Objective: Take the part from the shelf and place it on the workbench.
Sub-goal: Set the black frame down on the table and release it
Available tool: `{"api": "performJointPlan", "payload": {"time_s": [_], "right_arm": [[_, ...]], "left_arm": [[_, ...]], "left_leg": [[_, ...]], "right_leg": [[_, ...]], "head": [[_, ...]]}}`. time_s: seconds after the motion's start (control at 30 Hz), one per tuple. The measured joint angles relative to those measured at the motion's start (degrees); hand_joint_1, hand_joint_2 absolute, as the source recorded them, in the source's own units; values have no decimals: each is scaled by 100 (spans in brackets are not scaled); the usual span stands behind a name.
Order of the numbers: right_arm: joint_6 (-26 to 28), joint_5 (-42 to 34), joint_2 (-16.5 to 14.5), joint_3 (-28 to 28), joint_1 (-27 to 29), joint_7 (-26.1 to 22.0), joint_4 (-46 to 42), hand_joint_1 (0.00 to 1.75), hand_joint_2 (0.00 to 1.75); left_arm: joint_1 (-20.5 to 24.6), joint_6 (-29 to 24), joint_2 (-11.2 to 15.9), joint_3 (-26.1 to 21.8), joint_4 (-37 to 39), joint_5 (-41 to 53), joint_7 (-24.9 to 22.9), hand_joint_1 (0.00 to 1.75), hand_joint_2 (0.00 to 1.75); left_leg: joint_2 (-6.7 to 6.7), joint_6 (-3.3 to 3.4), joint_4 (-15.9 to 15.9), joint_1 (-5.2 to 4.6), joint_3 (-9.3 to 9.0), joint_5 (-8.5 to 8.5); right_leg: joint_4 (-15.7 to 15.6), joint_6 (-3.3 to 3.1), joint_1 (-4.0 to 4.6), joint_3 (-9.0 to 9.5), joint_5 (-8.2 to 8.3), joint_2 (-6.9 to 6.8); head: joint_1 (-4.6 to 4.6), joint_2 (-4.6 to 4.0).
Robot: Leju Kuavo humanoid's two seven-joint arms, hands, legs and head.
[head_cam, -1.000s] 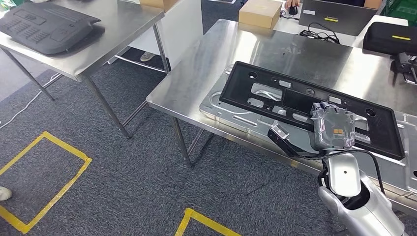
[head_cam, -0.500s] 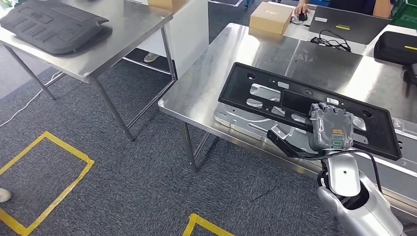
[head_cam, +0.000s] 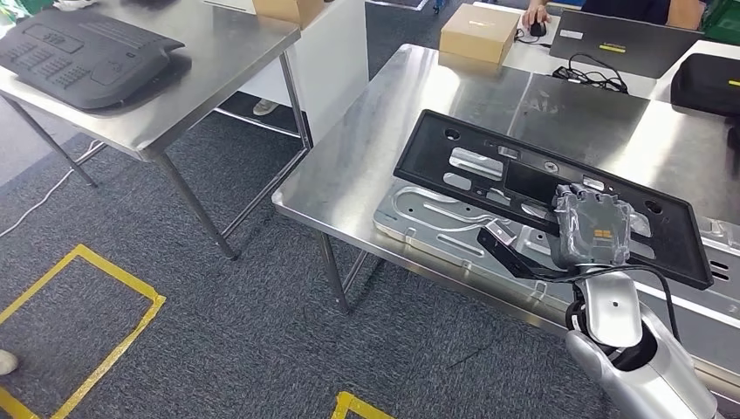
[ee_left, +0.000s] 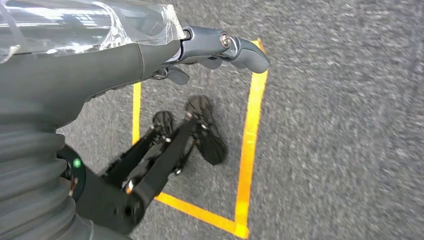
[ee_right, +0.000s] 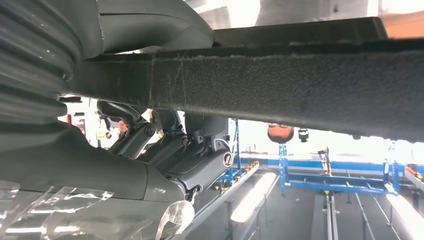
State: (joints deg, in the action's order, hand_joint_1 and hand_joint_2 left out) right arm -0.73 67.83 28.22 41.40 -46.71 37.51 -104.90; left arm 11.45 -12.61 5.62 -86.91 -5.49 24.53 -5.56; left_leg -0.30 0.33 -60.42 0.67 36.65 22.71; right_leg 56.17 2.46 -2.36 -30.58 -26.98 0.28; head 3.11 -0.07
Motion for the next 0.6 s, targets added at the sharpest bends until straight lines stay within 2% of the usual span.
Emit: {"api": "performJointPlan", "payload": {"time_s": [0.03,0.07,0.13,0.2,0.23,0.27,0.33,0.37,0.4,0.43,0.47,0.5,0.53,0.57,0.6], "right_arm": [[4,-28,0,0,-4,3,1,175,175],[8,-53,0,0,-5,8,3,175,175],[15,-97,0,-1,-5,18,4,175,175],[16,-121,2,-12,3,25,6,175,175],[19,-129,3,-18,1,27,7,175,175],[20,-137,4,-24,2,33,10,175,175],[23,-152,4,-26,11,44,20,175,175],[23,-164,4,-26,26,50,26,175,175],[23,-176,4,-26,39,53,34,175,175],[23,-186,4,-26,48,55,41,175,175],[23,-194,4,-26,50,56,48,175,175],[22,-196,4,-26,44,56,56,175,175],[22,-200,4,-26,33,57,62,175,175],[21,-202,1,-26,22,59,69,175,175],[20,-204,-2,-26,13,61,78,175,175]], "left_arm": [[3,-7,2,-1,0,-5,0,0,175],[4,-13,2,-2,0,-10,0,0,175],[1,-22,2,-4,0,-24,1,0,175],[-1,-25,1,-6,0,-32,10,0,175],[5,-25,1,-7,0,-35,15,0,175],[12,-25,-2,-8,0,-40,19,0,175],[20,-23,-13,-12,0,-49,20,0,175],[16,-23,-22,-13,0,-55,20,0,175],[10,-24,-32,-16,0,-58,21,0,175],[6,-24,-41,-18,0,-63,22,0,175],[5,-25,-47,-20,0,-67,25,0,175],[7,-25,-50,-21,0,-66,27,0,175],[7,-27,-53,-21,0,-62,31,0,175],[8,-32,-56,-21,0,-57,33,0,175],[8,-36,-57,-22,0,-51,35,0,175]], "left_leg": [[2,28,306,-19,-120,-115],[3,61,458,-42,-180,-137],[3,142,494,-81,-204,-74],[7,227,572,-75,-282,-73],[13,269,621,-72,-337,-75],[22,314,653,-75,-387,-64],[42,384,660,-115,-452,-14],[52,405,659,-134,-488,19],[62,414,655,-148,-531,55],[75,412,648,-157,-582,97],[90,398,636,-164,-635,147],[108,377,616,-184,-678,202],[128,356,592,-205,-702,255],[157,339,575,-227,-711,296],[194,325,565,-248,-713,327]], "right_leg": [[-9,31,0,28,-26,-1],[-20,62,1,38,-42,-1],[-67,133,-1,53,-54,0],[-1,185,-6,61,-127,-6],[203,186,1,-20,-231,-8],[551,169,15,-189,-378,-11],[1382,136,55,-673,-643,-9],[1630,124,70,-859,-652,-9],[1645,112,81,-941,-533,-10],[1425,97,88,-908,-308,-21],[1024,81,95,-781,-19,-75],[616,71,115,-630,196,-173],[298,52,129,-510,327,-253],[112,36,144,-443,372,-315],[62,17,160,-432,340,-322]], "head": [[0,0],[-1,0],[-2,1],[-3,1],[-5,1],[-6,1],[-6,1],[-5,1],[-5,1],[-5,1],[-5,1],[-5,0],[-4,0],[-4,0],[-3,0]]}}
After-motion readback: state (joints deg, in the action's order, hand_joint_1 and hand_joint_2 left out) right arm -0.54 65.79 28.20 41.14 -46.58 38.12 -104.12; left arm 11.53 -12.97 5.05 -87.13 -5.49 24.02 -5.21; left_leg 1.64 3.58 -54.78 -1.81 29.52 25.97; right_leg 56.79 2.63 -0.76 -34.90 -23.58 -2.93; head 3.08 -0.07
